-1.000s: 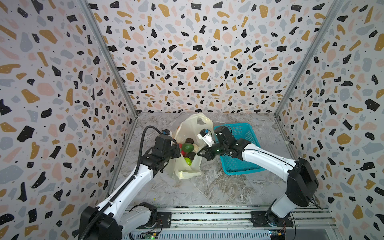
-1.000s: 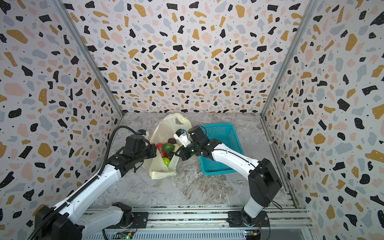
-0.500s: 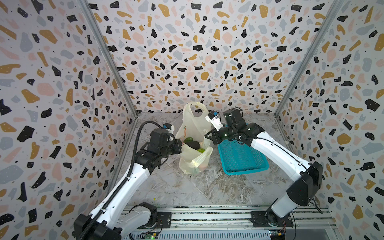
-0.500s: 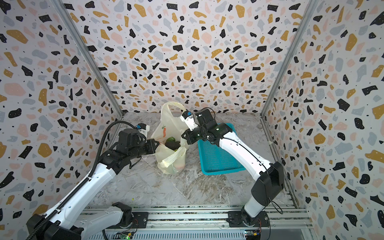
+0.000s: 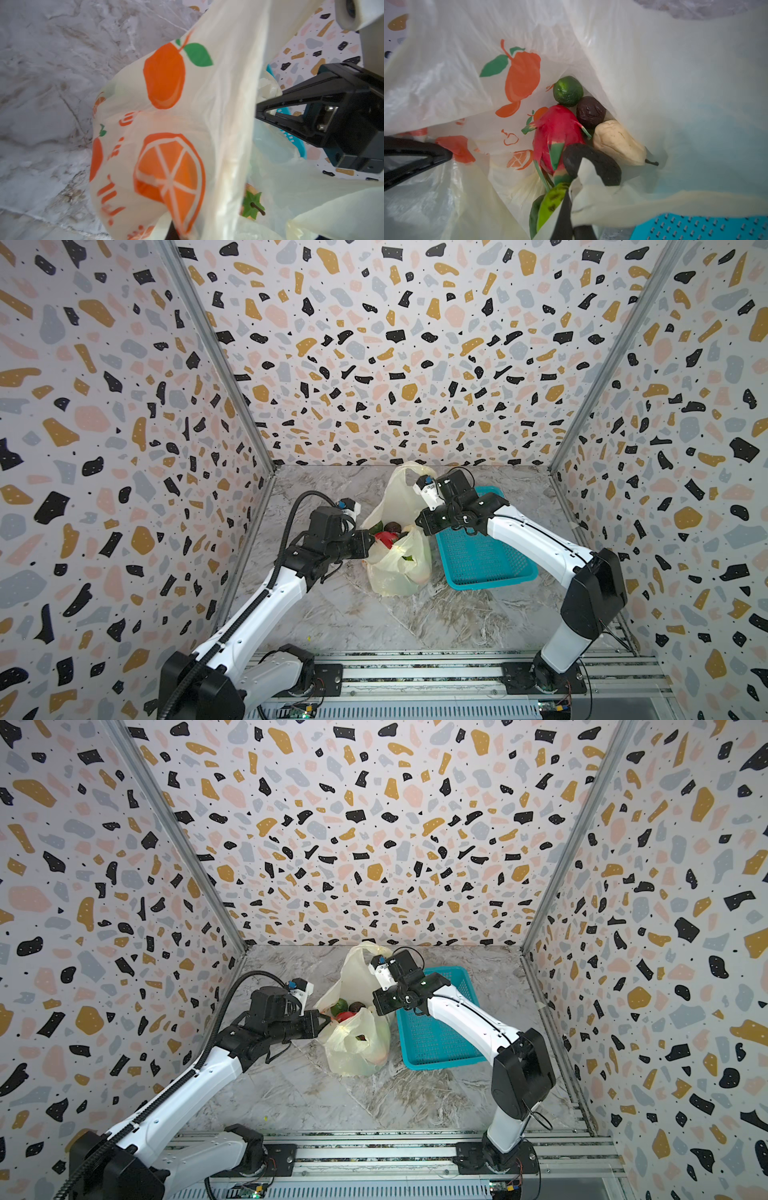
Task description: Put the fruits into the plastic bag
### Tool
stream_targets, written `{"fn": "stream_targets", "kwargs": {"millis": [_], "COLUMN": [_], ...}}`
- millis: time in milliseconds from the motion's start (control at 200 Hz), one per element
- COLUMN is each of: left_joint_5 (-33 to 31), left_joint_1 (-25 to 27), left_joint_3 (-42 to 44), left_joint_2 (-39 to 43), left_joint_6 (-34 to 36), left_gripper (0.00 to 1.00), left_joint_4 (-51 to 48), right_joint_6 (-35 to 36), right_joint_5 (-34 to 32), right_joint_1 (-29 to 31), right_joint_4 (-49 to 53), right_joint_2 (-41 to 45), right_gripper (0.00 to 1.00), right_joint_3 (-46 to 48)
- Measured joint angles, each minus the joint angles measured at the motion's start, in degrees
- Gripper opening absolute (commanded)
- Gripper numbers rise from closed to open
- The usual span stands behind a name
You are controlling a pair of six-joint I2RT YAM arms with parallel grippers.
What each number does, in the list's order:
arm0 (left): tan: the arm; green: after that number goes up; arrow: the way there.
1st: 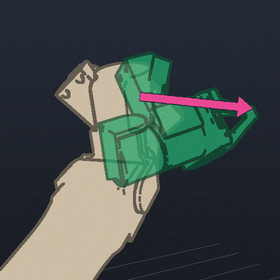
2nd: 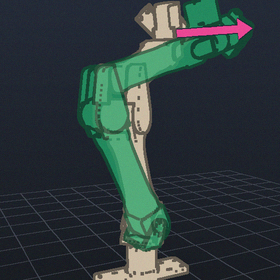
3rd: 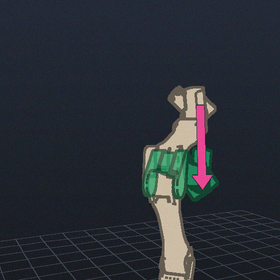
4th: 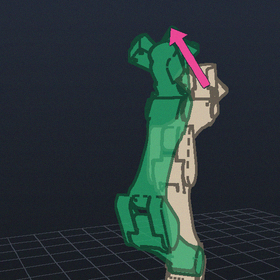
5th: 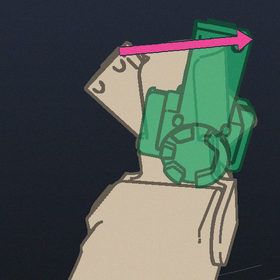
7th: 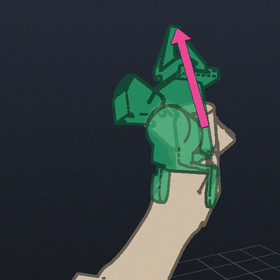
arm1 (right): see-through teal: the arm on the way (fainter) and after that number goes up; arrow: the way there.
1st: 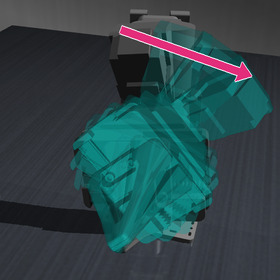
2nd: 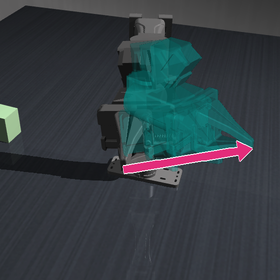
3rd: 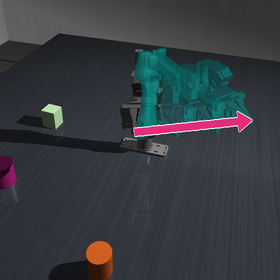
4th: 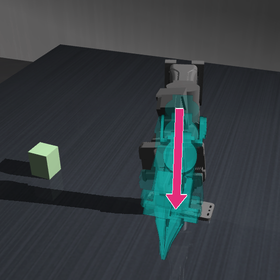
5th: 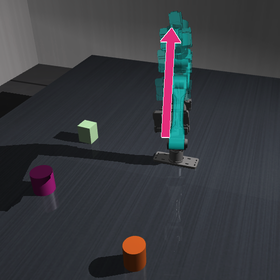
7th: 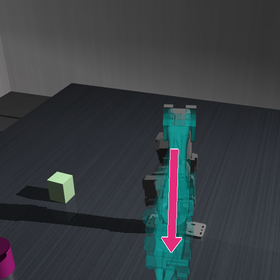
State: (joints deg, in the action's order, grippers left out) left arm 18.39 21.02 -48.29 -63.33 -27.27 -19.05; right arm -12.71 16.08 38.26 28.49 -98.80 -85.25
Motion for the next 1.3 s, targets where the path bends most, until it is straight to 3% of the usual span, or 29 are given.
{"fn": "stream_targets", "kwargs": {"millis": [260,501,546,661,741,1006,1302], "left_joint_5": [-6.9,-13.1,-13.2,-12.9,-12.4,-11.3,-11.1], "left_joint_1": [0.0,0.0,0.0,0.0,0.0,0.0,0.0], "left_joint_3": [0.4,-8.4,-10.1,-12.2,-12.2,-10.9,-10.3], "left_joint_2": [-3.8,-11.5,-12.7,-15.0,-15.7,-15.7,-15.5], "left_joint_6": [-1.9,-2.0,-2.1,-2.5,-3.0,-3.9,-3.9], "left_gripper": [0.00,0.00,0.00,0.00,0.00,0.00,0.00], "left_joint_4": [3.0,3.6,4.2,5.9,6.4,7.9,8.2], "right_joint_6": [-0.4,-1.7,-2.1,-2.5,-2.8,-2.0,-0.9], "right_joint_5": [-1.4,-2.7,-2.8,-1.9,-0.8,1.8,-3.2], "right_joint_1": [-0.4,-5.2,-6.3,-7.0,-6.7,-4.7,-0.2], "right_joint_4": [-0.4,-1.3,-1.3,-4.3,-7.0,-14.1,-14.1], "right_joint_2": [-4.1,0.4,1.9,6.7,11.9,26.6,18.6], "right_gripper": [0.00,0.00,0.08,0.46,0.61,0.76,0.81], "right_joint_3": [0.4,4.0,4.7,7.6,11.0,16.8,16.4]}}
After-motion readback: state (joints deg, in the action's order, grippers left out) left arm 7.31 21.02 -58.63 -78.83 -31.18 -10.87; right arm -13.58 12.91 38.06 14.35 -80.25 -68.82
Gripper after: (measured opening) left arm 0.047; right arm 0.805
